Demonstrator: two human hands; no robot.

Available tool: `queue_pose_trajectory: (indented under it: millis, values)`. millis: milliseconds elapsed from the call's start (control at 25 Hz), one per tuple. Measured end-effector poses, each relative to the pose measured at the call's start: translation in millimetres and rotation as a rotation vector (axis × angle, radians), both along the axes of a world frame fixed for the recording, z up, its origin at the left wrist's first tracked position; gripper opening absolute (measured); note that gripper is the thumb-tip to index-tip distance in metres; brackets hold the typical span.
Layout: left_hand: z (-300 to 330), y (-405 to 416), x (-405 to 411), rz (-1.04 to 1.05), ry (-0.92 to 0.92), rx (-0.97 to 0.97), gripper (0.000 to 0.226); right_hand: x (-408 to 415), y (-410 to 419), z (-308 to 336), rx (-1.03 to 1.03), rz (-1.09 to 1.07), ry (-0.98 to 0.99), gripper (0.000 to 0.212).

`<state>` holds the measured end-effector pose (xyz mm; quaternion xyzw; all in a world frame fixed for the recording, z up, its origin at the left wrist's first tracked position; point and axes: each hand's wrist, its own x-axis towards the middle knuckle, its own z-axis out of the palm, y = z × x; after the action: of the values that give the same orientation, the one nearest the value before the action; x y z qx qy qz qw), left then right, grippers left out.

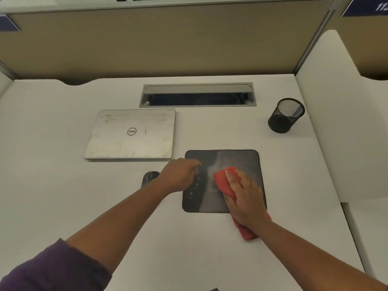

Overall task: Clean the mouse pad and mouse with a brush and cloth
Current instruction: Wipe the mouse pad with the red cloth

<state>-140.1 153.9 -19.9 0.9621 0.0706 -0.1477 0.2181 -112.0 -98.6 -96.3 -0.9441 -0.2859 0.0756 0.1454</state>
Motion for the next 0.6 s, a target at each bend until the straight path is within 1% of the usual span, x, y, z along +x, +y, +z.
queue_pose_trajectory:
  millis: [40,120,240,280,320,440,480,520,600]
  values:
    - [0.6,-4.1,-0.5,-0.03,0.043,-0.076,0.03,0.0,0.4,-2.3,0.013,-0.01,-0.01,0.064]
    - [3.1,-12.3,-4.2,-0.127,0.186,-0.131,0.026,0.1,1.7,-5.0,0.033,-0.025,-0.025,0.063]
    - [4.7,-19.5,-16.2,-0.315,0.495,-0.079,0.019,-3.3,0.5,-8.4,0.041,-0.037,-0.041,0.063]
    - [3.4,-19.6,-20.1,-0.335,0.517,-0.038,0.017,-3.4,0.2,-8.7,0.04,-0.04,-0.045,0.063]
    - [3.1,-18.0,-22.0,-0.318,0.462,0.003,0.016,-2.8,0.3,-8.7,0.036,-0.041,-0.045,0.063]
    - [-3.4,1.1,-14.2,-0.202,0.053,0.221,0.022,-2.7,3.7,-9.0,0.007,-0.045,-0.039,0.065]
    - [-7.6,11.1,-9.8,-0.19,-0.033,0.294,0.023,-2.9,4.6,-9.3,0.001,-0.05,-0.042,0.066]
    - [-12.0,21.2,-5.7,-0.195,-0.062,0.36,0.027,-3.0,4.6,-9.7,-0.003,-0.058,-0.047,0.066]
    - [-19.9,35.9,0.0,-0.23,-0.04,0.449,0.04,-2.8,4.3,-10.4,-0.008,-0.083,-0.065,0.067]
